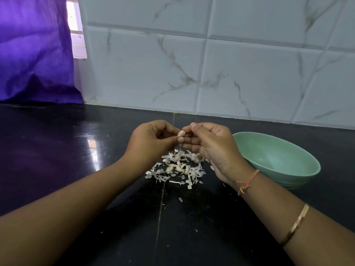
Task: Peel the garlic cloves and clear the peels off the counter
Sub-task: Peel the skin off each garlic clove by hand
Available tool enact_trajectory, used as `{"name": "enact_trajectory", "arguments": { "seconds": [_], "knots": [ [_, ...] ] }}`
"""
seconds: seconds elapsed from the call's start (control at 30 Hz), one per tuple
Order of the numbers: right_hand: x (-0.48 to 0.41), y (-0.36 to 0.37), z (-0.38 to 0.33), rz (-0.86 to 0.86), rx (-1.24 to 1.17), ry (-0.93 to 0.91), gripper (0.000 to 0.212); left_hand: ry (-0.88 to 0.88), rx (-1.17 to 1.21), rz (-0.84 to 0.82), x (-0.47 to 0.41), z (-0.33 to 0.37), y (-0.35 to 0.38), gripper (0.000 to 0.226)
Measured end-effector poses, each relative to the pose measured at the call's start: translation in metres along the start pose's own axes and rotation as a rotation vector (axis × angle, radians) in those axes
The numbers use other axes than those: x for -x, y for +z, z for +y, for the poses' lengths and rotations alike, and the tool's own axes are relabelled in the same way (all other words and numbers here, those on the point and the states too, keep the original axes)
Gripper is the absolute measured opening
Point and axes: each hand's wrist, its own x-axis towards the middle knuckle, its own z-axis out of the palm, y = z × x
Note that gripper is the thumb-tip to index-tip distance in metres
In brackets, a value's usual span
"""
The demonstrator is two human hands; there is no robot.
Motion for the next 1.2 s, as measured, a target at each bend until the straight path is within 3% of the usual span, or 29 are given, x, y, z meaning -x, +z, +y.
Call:
{"name": "enact_trajectory", "arguments": {
  "seconds": [0.2,0.47,0.73,1.0,1.07,1.2],
  "knots": [
    [0.0025,-0.0018,0.0011,-0.042,0.154,-0.112,0.002,-0.038,0.121,-0.023,0.0013,0.0021,0.0002,0.008],
    [-0.0014,-0.0043,0.0022,-0.009,0.169,-0.103,0.005,-0.144,0.278,-0.096,0.0010,0.0054,0.0004,0.007],
    [-0.0009,-0.0035,0.0016,-0.022,0.114,-0.068,0.004,-0.099,0.115,-0.096,0.0023,0.0031,0.0024,0.012],
    [-0.0007,-0.0033,-0.0015,0.027,0.094,-0.007,0.008,-0.178,0.256,0.029,-0.0045,-0.0003,-0.0011,0.010],
    [-0.0004,-0.0038,-0.0008,0.019,0.163,0.007,0.008,-0.170,0.229,0.051,-0.0054,-0.0011,-0.0023,0.011],
    [0.0011,-0.0037,0.0057,-0.021,0.575,0.028,0.016,-0.142,0.205,0.046,-0.0050,-0.0004,-0.0018,0.008]
  ]
}}
